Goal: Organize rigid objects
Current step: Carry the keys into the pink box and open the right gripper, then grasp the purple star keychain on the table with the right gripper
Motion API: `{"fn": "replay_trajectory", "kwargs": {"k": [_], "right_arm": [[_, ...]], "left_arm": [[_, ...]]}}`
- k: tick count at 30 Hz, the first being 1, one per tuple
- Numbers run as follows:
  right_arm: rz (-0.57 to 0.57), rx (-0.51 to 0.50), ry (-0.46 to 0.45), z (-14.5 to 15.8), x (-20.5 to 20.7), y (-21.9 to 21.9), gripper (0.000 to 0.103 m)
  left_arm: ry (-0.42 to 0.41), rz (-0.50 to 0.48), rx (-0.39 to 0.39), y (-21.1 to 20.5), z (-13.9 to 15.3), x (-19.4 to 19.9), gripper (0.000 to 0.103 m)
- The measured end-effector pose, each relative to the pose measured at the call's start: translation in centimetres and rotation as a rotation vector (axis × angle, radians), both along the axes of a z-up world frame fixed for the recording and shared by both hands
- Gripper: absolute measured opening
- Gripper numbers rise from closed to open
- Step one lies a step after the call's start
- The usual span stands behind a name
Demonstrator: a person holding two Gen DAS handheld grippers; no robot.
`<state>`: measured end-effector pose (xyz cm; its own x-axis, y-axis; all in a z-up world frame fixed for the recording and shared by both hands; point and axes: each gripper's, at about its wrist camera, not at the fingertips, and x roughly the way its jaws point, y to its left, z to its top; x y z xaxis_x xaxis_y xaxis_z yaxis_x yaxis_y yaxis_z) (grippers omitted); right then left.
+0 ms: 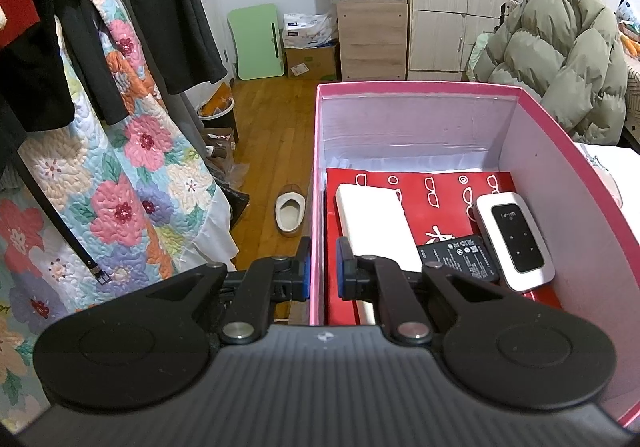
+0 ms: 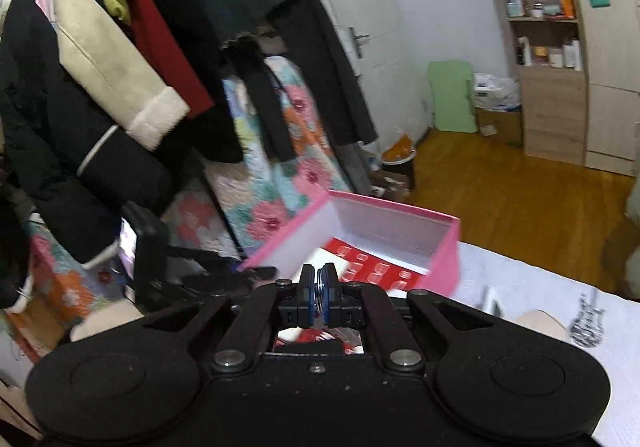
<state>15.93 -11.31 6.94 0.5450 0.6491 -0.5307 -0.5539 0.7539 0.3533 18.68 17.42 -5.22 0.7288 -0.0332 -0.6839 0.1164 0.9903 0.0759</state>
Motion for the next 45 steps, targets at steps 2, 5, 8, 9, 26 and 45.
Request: {"fn": "replay_trajectory", "kwargs": {"k": [2,5,8,9,26,45], "right_arm": [[0.019,-0.004,0.013,-0.1,0.5,1.1,0.006],[0.029,-0.041,0.034,-0.7,1.9,3.1,0.006],[0.040,-0.070,0.079,-1.7,3.4,4.7,0.006],[0.040,-0.084,0.096,-2.2,4.2,5.4,0.006],[-0.040,-0.040,0.235,-6.0,7.4,6.7,0.028],[-0.191,-0.117,0.103,-5.9,0.0,0.1,0.056]], "left_arm": [[0.000,0.000,0.000,0.0,0.0,0.0,0.009],[-0.004,0.000,-0.001,0.0,0.0,0.0,0.009],[-0.013,-0.002,0.000,0.1,0.1,-0.1,0.009],[-0.016,-0.002,0.000,0.1,0.1,-0.1,0.009],[0.154,0.028,0.008,0.6,-0.4,1.9,0.009],[0.400,0.020,0.028,0.2,2.7,5.2,0.002]]}}
